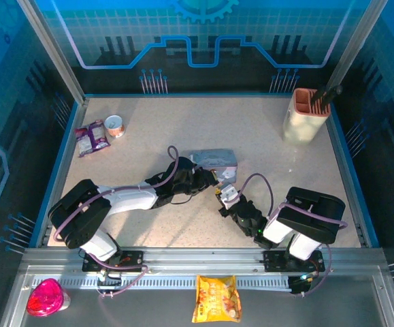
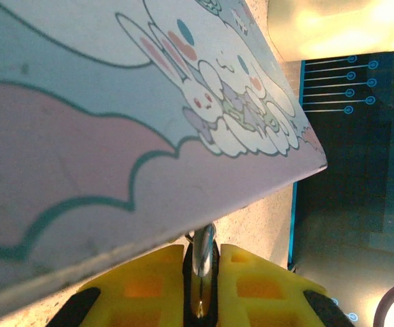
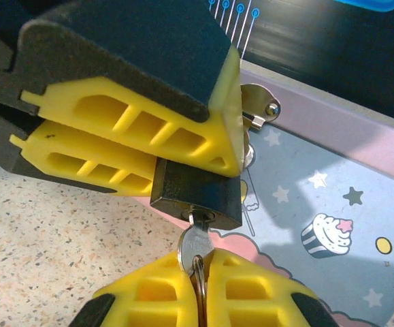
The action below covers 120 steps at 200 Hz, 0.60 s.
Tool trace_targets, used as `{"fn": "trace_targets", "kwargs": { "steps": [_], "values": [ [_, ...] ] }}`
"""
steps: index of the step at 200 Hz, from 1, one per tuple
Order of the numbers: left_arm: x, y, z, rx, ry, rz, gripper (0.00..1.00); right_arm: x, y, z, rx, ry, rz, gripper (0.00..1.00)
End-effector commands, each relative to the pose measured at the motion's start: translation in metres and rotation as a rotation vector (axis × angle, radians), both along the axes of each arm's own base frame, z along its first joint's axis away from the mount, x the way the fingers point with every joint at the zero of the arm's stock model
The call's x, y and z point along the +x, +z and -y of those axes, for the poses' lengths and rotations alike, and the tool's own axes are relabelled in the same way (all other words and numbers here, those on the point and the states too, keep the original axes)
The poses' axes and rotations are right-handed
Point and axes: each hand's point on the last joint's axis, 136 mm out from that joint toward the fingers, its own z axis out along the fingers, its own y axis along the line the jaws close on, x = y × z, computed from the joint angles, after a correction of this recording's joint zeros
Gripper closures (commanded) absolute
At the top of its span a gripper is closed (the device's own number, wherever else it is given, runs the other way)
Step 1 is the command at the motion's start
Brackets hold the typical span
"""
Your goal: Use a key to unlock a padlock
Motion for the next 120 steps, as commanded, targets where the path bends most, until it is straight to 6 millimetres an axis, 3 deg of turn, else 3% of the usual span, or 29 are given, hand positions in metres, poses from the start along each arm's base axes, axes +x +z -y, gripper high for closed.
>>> {"fn": "trace_targets", "kwargs": {
  "steps": [1,24,70,120],
  "values": [
    [0.0003,0.0128,0.0095,-0.014,-0.029,0.044,1.00,-0.0014,0.0287,-0.0188,0.156,0.042,0.009,0.94],
    [-0.0001,0.0096,0.0076,-0.004,-0.023,0.040,1.00,-0.0024,0.0306,-0.0206,0.175,0.047,-0.019,0.94],
    [-0.0018,0.0077,0.0068,0.002,-0.020,0.033,1.00,0.0016,0.0324,-0.0259,0.013,0.027,0.024,0.78],
    [-0.0033,0.0153,0.0061,-0.006,-0.021,0.049,1.00,0.0063,0.0303,-0.0227,-0.006,0.005,0.018,0.84]
  ]
}}
